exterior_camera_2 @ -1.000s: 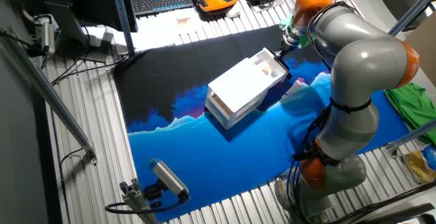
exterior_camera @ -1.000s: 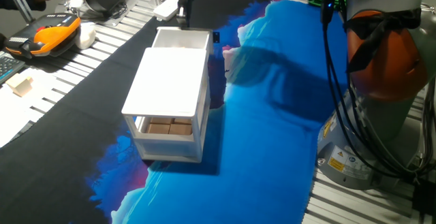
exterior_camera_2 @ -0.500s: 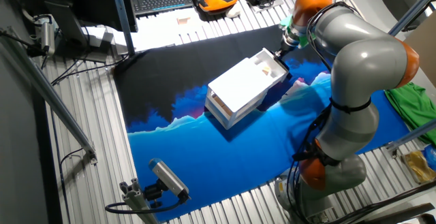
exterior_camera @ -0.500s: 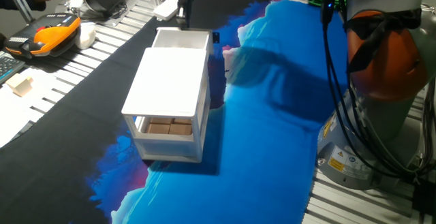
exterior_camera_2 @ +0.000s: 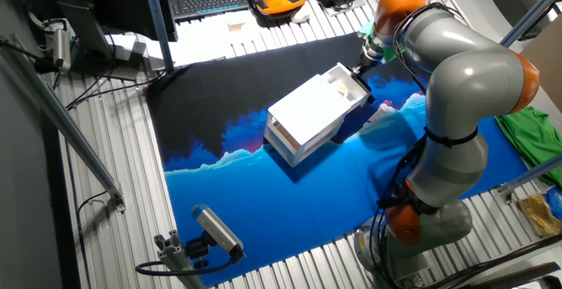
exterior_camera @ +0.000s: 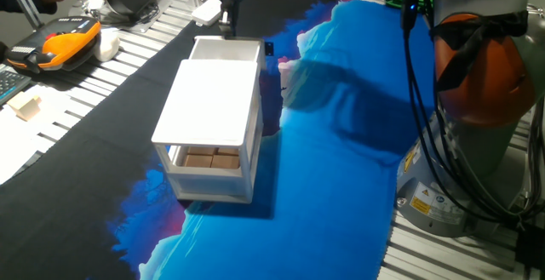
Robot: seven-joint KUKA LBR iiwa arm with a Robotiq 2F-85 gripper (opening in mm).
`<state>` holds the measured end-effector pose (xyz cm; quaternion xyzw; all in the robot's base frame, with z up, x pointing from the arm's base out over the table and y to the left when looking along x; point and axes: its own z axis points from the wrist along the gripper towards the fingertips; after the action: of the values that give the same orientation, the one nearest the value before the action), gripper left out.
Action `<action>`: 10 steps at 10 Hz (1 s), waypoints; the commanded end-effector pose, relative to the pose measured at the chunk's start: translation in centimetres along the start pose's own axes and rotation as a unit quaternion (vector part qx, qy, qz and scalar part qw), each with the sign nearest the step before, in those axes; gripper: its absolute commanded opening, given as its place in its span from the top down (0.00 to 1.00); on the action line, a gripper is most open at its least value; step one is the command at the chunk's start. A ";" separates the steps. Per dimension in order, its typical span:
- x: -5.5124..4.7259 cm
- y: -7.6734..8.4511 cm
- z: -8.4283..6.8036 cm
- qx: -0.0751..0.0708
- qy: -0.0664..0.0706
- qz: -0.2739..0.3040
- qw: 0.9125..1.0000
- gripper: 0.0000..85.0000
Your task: Grasp the handle and close the drawer
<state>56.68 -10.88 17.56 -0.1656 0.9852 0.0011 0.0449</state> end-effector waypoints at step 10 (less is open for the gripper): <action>-0.3 1.4 -0.2 0.002 0.000 0.002 1.000 1.00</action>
<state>56.46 -9.44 17.80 -0.1642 0.9854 -0.0008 0.0448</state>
